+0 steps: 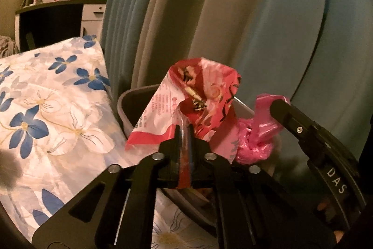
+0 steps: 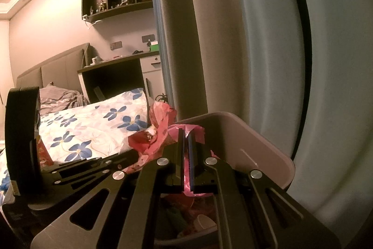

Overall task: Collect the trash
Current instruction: 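Open both tools to drop the pink bags into the grey bin, then move both tools back over the red cup and black bags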

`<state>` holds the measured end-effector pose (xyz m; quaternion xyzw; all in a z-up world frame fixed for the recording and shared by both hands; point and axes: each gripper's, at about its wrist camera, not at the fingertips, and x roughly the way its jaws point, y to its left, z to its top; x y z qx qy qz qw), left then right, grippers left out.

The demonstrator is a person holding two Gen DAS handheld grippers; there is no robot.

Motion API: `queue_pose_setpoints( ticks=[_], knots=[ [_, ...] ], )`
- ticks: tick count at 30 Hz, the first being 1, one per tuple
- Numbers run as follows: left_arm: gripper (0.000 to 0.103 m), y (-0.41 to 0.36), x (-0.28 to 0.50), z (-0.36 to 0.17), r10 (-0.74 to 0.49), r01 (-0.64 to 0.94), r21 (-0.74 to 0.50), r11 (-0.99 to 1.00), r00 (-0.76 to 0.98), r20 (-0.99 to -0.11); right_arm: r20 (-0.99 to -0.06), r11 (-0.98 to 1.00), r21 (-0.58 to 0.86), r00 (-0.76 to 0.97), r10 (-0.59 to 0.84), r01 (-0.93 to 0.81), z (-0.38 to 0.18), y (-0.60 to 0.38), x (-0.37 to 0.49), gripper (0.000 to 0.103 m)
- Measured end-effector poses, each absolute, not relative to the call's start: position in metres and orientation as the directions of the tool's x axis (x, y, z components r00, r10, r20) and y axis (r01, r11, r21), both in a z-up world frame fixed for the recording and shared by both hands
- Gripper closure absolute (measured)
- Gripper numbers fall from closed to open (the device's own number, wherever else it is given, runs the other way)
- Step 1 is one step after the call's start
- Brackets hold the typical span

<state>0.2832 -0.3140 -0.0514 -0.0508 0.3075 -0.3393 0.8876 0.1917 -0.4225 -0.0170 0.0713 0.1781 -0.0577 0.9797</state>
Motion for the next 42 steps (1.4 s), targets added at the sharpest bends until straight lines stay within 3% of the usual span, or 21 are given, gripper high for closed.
queue_pose_setpoints(
  ticks=[7, 8, 11, 19, 24, 27, 42],
  knots=[
    [0.038, -0.304, 0.280, -0.051, -0.613, 0.543, -0.299, 0.785, 0.610, -0.501, -0.364, 0.979, 0.132, 0.926, -0.096, 0.153, -0.019, -0.426, 0.189, 0.098],
    [0.030, -0.300, 0.280, -0.051, -0.605, 0.529, -0.303, 0.793, 0.621, -0.499, -0.365, 0.979, 0.135, 0.926, -0.095, 0.154, -0.019, -0.428, 0.189, 0.092],
    [0.021, -0.290, 0.279, -0.049, -0.596, 0.505, -0.320, 0.801, 0.631, -0.497, -0.358, 0.977, 0.139, 0.928, -0.104, 0.163, -0.018, -0.428, 0.187, 0.074],
    [0.010, -0.272, 0.266, -0.041, -0.567, 0.478, -0.307, 0.823, 0.663, -0.489, -0.337, 0.972, 0.149, 0.934, -0.121, 0.180, -0.013, -0.427, 0.178, 0.055],
    [0.006, -0.249, 0.252, -0.034, -0.481, 0.415, -0.244, 0.876, 0.733, -0.480, -0.322, 0.963, 0.158, 0.933, -0.160, 0.220, -0.011, -0.423, 0.166, 0.024],
    [0.006, -0.231, 0.241, -0.029, -0.425, 0.368, -0.211, 0.905, 0.771, -0.474, -0.321, 0.962, 0.156, 0.932, -0.167, 0.226, -0.013, -0.417, 0.159, 0.016],
    [0.006, -0.114, 0.208, -0.010, -0.140, 0.092, -0.126, 0.988, 0.880, -0.454, -0.324, 0.981, 0.143, 0.942, -0.082, 0.134, -0.009, -0.357, 0.142, 0.014]
  ],
)
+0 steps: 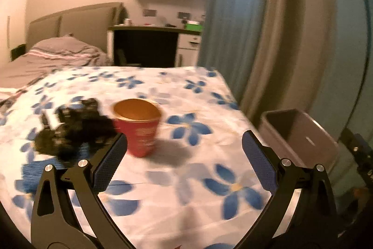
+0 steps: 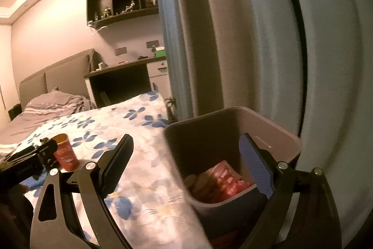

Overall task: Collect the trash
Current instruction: 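Move both tools back over the red cup and black bags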

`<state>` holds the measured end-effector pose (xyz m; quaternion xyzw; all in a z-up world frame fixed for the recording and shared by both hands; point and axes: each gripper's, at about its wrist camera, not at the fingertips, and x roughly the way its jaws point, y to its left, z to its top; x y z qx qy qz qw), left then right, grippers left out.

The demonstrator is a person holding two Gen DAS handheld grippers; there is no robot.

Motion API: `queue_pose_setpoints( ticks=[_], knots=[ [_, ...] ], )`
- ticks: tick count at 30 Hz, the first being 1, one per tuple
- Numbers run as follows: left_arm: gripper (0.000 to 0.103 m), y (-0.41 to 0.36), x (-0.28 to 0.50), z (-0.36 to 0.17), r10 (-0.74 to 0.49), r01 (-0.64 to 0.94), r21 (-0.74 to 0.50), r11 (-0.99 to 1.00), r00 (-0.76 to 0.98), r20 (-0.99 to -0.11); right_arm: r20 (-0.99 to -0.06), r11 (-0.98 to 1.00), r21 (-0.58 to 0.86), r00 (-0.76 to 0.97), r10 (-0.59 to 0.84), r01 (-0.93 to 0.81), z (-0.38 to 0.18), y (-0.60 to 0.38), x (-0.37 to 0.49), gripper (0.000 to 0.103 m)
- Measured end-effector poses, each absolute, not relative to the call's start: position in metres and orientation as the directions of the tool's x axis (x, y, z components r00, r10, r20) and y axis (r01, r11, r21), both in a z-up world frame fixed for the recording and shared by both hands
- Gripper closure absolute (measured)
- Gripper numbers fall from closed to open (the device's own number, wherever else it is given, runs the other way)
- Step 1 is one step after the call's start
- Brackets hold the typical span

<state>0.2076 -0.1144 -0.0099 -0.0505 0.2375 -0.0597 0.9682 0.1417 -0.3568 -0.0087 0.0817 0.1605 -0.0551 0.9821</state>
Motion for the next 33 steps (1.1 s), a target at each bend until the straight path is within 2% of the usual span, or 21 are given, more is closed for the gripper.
queue_pose_setpoints(
  ticks=[17, 33],
  knots=[
    [0.006, 0.023, 0.171, -0.016, 0.099, -0.177, -0.136, 0.975, 0.889, -0.447, -0.324, 0.994, 0.095, 0.943, 0.077, -0.048, -0.002, -0.259, 0.144, 0.014],
    [0.006, 0.096, 0.158, -0.017, 0.223, -0.323, -0.165, 0.932, 0.869, -0.441, -0.377, 0.977, 0.061, 0.902, 0.213, -0.205, -0.019, -0.168, 0.187, 0.013]
  ],
)
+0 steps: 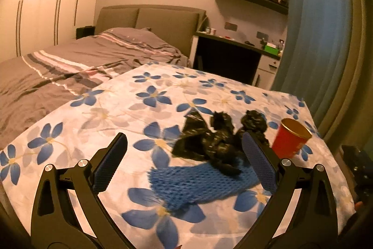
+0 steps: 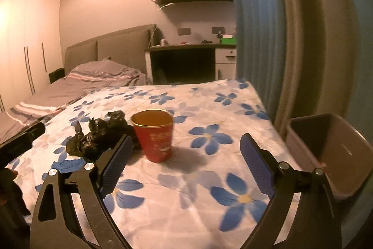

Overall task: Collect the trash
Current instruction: 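Move both tools back over the red cup and black bags, then grasp the black bag with the left tool while the right tool grasps the red cup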

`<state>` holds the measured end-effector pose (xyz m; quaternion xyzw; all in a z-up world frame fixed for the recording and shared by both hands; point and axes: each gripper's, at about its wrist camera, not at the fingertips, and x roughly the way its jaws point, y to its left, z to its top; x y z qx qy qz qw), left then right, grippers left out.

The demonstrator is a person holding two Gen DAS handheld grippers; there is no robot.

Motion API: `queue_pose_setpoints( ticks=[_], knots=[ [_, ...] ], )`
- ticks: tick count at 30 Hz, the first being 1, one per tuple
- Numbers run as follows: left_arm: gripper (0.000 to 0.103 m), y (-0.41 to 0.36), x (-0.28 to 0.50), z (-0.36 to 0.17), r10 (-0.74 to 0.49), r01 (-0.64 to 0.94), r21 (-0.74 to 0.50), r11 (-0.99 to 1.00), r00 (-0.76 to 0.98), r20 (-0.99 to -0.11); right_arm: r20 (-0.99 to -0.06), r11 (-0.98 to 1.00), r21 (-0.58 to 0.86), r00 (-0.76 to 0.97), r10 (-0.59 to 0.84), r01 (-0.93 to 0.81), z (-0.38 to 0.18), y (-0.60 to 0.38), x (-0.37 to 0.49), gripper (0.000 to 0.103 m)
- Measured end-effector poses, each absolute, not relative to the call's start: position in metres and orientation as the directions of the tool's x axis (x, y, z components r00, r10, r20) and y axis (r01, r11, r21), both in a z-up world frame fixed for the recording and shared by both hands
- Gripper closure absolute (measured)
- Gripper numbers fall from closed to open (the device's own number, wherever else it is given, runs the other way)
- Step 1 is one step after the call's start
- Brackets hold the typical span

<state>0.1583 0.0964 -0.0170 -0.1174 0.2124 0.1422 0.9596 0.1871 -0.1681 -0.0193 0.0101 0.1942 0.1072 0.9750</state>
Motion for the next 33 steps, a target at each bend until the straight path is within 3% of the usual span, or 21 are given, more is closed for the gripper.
queue_pose_setpoints(
  ticks=[26, 33],
  knots=[
    [0.006, 0.126, 0.186, -0.024, 0.230, -0.343, -0.167, 0.925, 0.851, -0.472, -0.503, 0.969, 0.044, 0.832, 0.232, -0.243, -0.050, -0.091, 0.288, 0.013],
    [0.006, 0.118, 0.196, -0.027, 0.205, -0.314, -0.156, 0.937, 0.852, -0.482, -0.525, 0.963, 0.049, 0.814, 0.250, -0.264, -0.052, -0.088, 0.294, 0.027]
  ],
)
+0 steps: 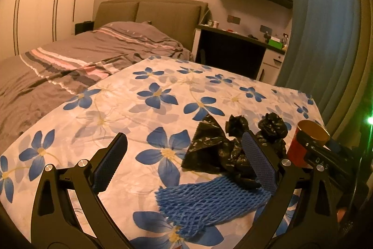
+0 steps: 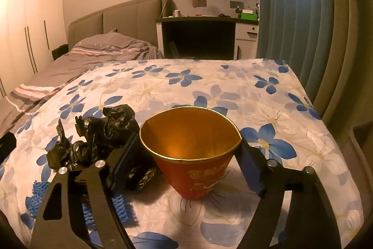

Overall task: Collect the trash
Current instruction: 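Grasp the black bag with the left tool while the right tool grasps the red cup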

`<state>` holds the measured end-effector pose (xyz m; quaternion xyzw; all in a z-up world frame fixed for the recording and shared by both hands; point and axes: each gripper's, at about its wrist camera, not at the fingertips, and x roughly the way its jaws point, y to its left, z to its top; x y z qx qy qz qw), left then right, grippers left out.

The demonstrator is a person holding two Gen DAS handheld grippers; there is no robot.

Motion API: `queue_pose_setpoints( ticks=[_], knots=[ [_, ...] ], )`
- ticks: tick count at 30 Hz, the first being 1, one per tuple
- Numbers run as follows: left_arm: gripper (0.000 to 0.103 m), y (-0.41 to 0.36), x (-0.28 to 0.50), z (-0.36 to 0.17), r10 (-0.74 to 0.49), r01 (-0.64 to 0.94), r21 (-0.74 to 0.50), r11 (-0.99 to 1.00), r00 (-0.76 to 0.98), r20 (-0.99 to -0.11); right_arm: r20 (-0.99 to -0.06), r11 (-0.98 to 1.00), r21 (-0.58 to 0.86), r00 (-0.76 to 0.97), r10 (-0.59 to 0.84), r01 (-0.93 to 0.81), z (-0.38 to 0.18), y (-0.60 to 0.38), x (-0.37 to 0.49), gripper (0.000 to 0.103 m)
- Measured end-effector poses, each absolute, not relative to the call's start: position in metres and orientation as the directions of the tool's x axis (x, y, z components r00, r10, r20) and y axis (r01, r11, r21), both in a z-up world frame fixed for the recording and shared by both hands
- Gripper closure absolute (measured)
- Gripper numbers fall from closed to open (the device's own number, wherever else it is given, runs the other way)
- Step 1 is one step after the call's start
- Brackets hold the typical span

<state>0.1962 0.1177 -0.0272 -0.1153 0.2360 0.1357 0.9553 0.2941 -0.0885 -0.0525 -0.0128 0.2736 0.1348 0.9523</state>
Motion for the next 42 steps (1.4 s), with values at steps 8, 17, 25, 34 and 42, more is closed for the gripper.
queue_pose_setpoints(
  ticks=[8, 17, 25, 34, 42],
  knots=[
    [0.006, 0.110, 0.205, -0.032, 0.162, -0.274, -0.162, 0.948, 0.853, -0.497, -0.517, 0.959, 0.048, 0.814, 0.263, -0.279, -0.052, -0.091, 0.289, 0.035],
    [0.010, 0.103, 0.241, -0.045, -0.007, -0.157, -0.230, 0.960, 0.812, -0.583, -0.482, 0.960, 0.069, 0.833, 0.270, -0.271, -0.037, -0.110, 0.272, 0.035],
    [0.045, 0.091, 0.270, -0.072, -0.086, -0.113, -0.239, 0.964, 0.721, -0.687, -0.457, 0.955, 0.082, 0.841, 0.289, -0.283, -0.026, -0.130, 0.249, 0.035],
    [0.092, 0.086, 0.258, -0.059, -0.081, -0.085, -0.221, 0.972, 0.758, -0.647, -0.435, 0.948, 0.091, 0.844, 0.312, -0.304, -0.021, -0.146, 0.227, 0.035],
    [0.103, 0.090, 0.220, -0.022, -0.065, -0.088, -0.250, 0.964, 0.836, -0.545, -0.409, 0.951, 0.100, 0.859, 0.307, -0.292, -0.014, -0.166, 0.210, 0.035]
  ],
)
